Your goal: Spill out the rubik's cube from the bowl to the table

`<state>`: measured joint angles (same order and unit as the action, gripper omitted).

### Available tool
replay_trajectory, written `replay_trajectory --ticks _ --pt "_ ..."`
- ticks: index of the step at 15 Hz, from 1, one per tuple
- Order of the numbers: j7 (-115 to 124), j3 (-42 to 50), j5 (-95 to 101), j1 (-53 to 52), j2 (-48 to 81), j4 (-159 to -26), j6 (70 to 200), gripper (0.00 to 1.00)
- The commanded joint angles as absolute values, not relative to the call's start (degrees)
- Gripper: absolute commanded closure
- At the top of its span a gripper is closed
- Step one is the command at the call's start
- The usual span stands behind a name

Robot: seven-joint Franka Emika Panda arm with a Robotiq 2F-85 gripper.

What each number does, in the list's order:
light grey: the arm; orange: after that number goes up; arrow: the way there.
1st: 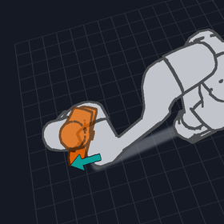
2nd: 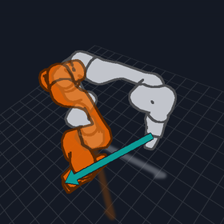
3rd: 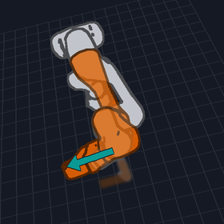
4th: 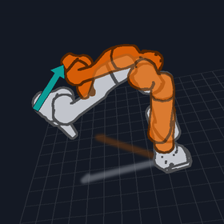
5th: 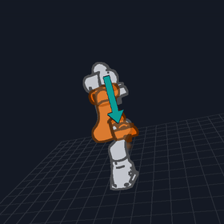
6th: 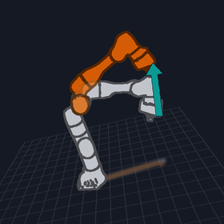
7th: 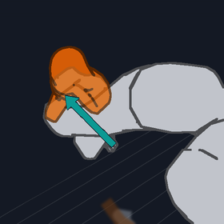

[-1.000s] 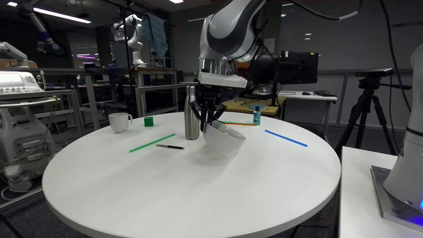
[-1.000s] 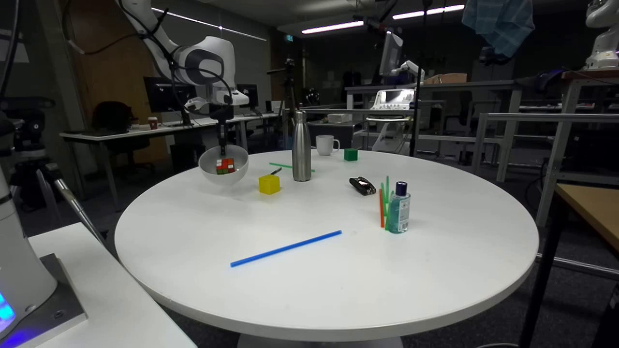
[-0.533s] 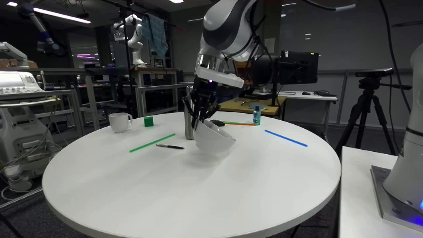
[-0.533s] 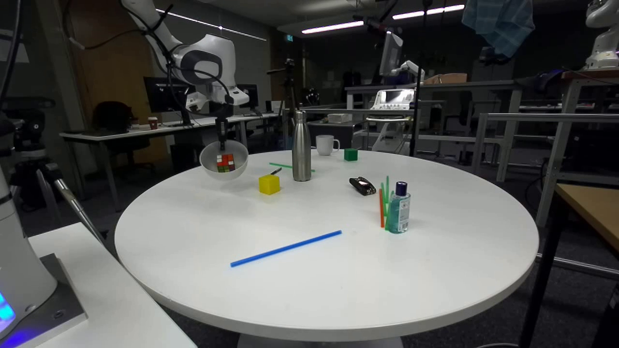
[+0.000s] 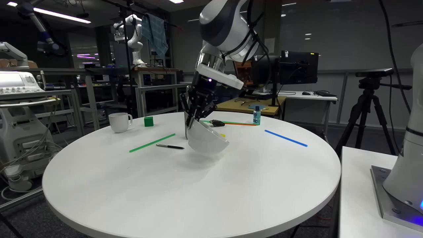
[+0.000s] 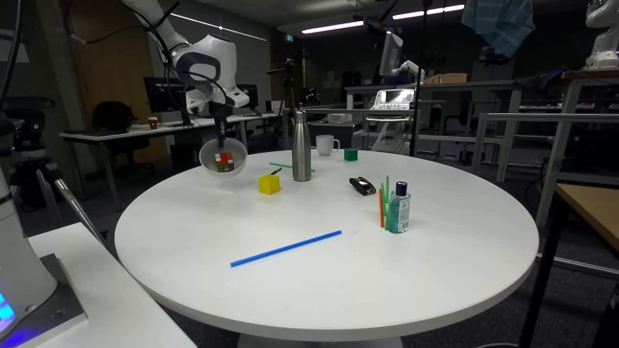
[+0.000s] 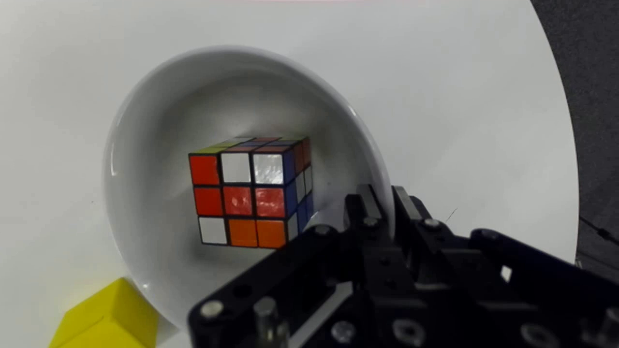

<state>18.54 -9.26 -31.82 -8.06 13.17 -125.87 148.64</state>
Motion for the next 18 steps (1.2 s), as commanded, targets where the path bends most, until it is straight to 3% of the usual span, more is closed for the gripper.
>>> replay_trajectory --ticks 1,18 --pt "16.35 -9.6 -31.44 -7.54 14.65 -122.57 146.69 0.97" --pt "16.55 -9.64 -23.77 -8.37 25.06 -108.03 138.04 0.97"
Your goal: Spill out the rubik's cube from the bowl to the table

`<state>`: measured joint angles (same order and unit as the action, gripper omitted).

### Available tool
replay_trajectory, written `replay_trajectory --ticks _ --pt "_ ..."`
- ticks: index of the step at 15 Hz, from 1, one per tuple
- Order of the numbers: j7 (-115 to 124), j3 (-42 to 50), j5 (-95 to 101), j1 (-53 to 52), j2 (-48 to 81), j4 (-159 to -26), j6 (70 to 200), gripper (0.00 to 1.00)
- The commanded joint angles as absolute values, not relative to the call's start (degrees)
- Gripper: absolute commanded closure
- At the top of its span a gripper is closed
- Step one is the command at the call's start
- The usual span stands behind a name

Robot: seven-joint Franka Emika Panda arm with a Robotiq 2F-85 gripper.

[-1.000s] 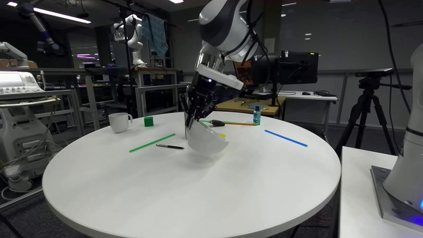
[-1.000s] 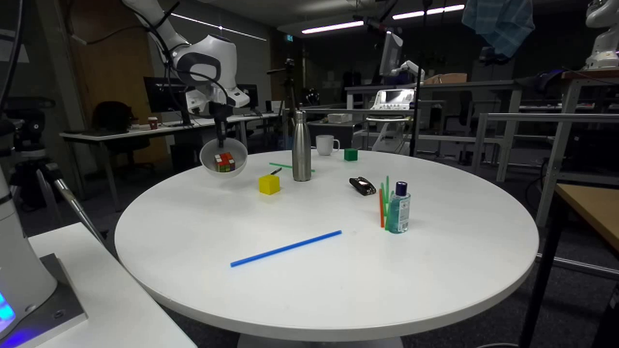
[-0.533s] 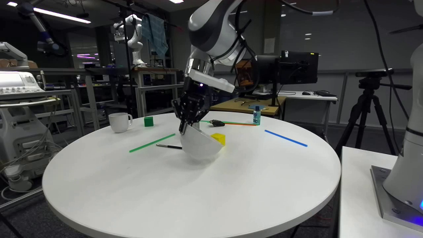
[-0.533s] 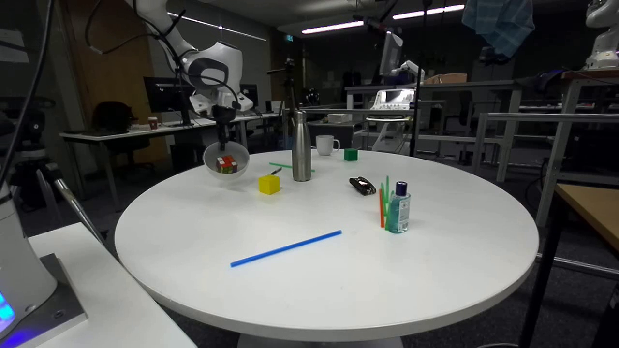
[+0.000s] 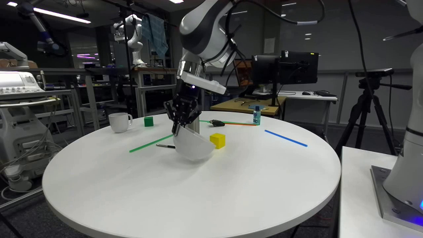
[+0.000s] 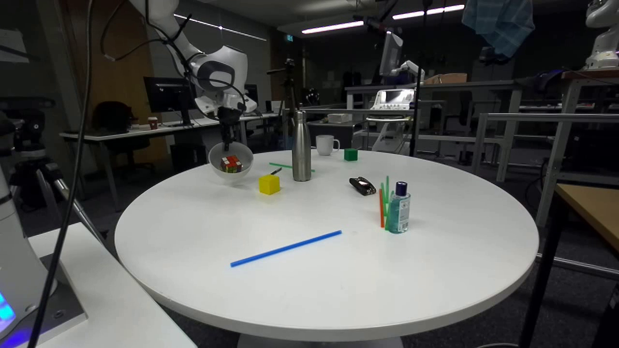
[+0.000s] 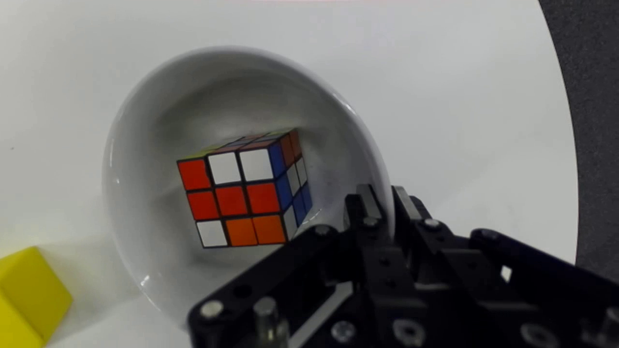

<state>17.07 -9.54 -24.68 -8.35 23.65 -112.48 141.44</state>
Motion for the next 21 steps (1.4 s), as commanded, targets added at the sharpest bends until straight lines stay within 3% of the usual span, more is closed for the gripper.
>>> replay_trajectory --ticks 1,21 --pt "16.56 -9.67 -23.51 -8.48 25.49 -107.31 137.91 0.97" --pt "10.0 -12.86 -23.9 -8.2 35.31 -91.28 131.59 0.97"
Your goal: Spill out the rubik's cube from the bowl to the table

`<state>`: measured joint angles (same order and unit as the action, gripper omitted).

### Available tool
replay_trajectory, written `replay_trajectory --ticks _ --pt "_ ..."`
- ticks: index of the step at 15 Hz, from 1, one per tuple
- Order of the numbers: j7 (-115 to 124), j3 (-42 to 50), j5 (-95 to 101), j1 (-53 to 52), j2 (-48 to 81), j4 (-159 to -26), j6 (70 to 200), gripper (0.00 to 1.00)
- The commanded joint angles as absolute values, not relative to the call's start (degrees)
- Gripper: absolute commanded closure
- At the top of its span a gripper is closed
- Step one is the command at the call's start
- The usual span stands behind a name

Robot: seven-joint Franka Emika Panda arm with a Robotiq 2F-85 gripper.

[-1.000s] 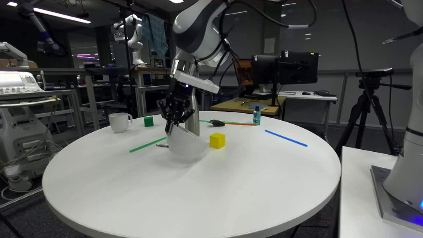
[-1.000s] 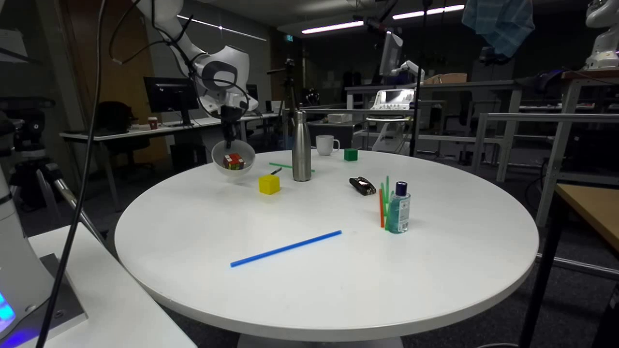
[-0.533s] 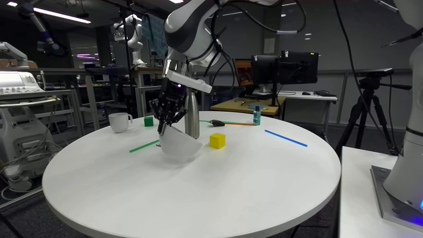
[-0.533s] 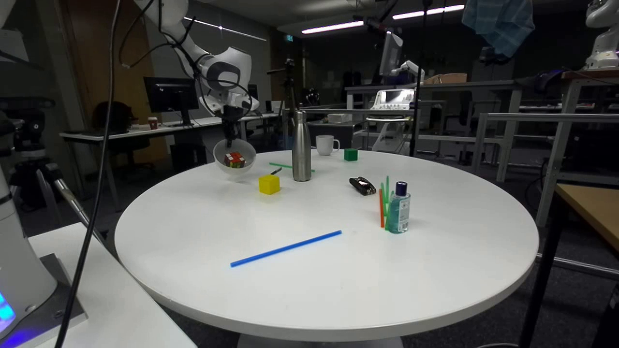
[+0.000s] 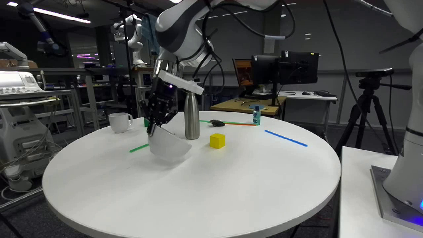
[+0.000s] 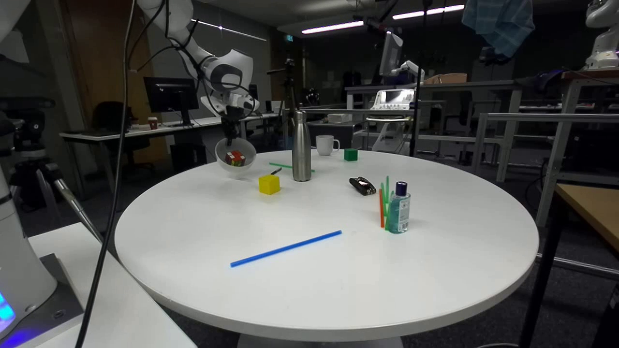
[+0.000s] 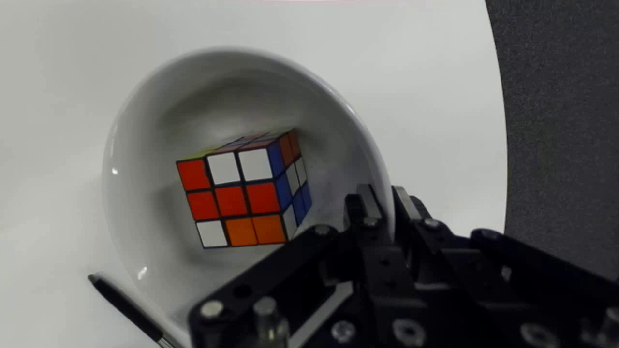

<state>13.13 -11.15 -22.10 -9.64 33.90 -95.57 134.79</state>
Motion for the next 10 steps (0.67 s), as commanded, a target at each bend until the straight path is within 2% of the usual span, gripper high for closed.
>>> replay_trajectory --ticks 1,10 --pt "9.19 -13.23 -24.44 -7.95 35.64 -90.82 131.51 0.97" --pt "-0.83 -18.24 -34.33 -3.51 36.83 -88.94 131.16 0.97"
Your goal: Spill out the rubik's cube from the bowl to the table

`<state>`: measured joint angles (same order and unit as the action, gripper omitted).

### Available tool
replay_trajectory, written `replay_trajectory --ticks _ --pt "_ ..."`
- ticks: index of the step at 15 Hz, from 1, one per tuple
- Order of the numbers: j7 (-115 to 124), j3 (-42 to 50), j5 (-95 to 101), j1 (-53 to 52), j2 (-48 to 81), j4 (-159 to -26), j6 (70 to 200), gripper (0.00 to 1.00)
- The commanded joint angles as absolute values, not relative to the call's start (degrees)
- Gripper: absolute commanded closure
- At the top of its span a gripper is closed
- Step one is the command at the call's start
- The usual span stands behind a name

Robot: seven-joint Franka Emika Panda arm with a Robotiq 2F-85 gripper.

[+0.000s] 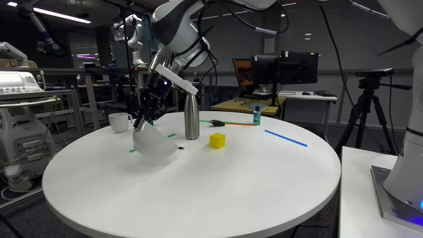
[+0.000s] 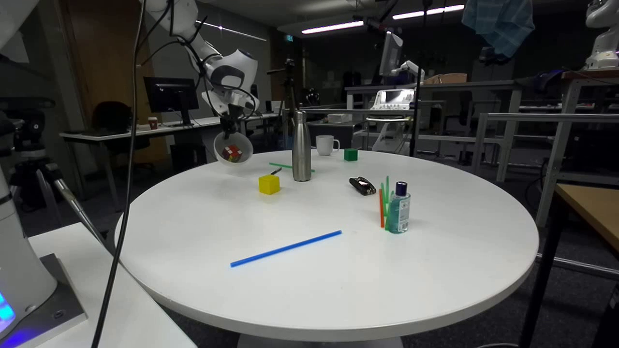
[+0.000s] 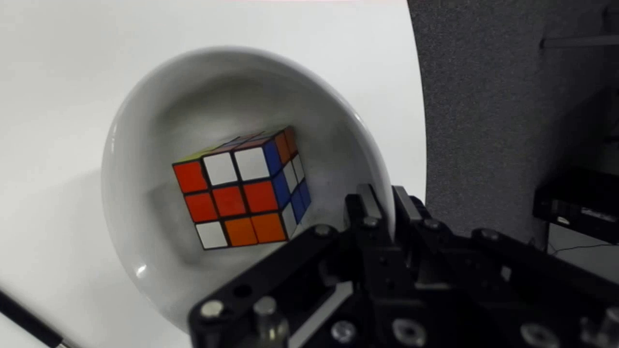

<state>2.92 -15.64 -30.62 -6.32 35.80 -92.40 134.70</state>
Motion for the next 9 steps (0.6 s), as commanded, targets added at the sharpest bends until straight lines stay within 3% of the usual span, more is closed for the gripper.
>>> replay_trajectory --ticks 1,9 --pt "-1.74 -18.51 -35.44 -3.24 36.73 -88.93 130.93 0.97" --pt "-9.3 -18.75 -45.43 -1.85 37.03 -87.94 127.33 0.97"
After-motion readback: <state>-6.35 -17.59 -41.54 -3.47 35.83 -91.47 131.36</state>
